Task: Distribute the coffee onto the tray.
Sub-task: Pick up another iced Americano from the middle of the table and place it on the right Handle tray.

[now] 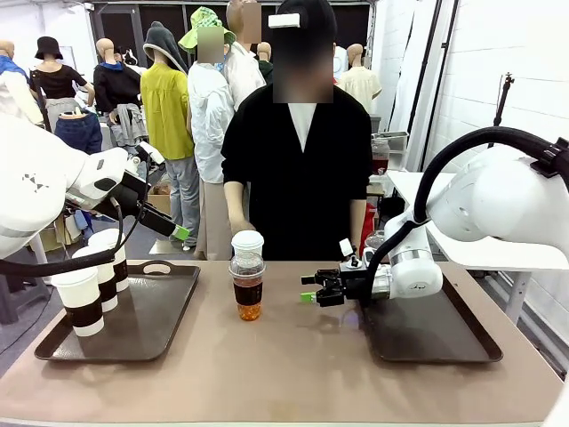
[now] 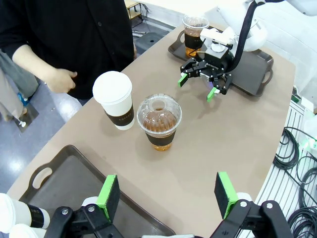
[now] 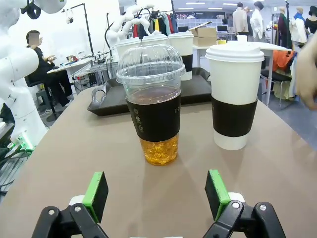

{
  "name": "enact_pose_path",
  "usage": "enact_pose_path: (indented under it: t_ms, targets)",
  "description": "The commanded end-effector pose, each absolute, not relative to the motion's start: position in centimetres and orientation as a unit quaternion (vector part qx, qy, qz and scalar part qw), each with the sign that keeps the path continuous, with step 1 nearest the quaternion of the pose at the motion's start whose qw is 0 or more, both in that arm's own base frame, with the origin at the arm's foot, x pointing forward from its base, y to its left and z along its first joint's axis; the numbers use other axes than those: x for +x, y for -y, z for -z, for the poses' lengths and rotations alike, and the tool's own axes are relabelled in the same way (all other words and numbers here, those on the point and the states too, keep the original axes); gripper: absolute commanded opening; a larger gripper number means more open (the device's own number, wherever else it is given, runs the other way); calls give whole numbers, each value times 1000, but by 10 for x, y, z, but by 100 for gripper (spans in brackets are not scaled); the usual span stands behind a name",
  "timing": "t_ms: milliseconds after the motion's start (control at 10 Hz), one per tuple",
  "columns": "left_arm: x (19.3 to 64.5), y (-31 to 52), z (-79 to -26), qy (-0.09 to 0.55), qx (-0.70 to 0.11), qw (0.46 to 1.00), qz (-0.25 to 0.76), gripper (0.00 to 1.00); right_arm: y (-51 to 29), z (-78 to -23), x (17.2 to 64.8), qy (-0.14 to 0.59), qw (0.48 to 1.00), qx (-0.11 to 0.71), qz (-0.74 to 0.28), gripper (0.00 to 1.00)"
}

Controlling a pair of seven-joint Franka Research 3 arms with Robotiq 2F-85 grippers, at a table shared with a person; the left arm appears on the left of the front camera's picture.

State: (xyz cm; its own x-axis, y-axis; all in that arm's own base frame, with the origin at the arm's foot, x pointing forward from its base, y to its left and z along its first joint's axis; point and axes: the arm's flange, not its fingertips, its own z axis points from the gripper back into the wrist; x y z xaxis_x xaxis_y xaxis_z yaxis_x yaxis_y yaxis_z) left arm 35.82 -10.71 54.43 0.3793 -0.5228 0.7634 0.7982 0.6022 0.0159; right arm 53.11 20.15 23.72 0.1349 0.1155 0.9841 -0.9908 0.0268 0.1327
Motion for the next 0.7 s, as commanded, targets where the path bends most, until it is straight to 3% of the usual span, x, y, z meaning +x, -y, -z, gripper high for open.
enact_pose_path:
  t_ms: [0,600]
  targets:
    - [358,105,-544,378,-185,811,407,100,-201,-238,528,440,565,498,-489,100]
    - [358,105,-544,378,-185,811,407,100,-232,-230,538,438,557,503,-495,100]
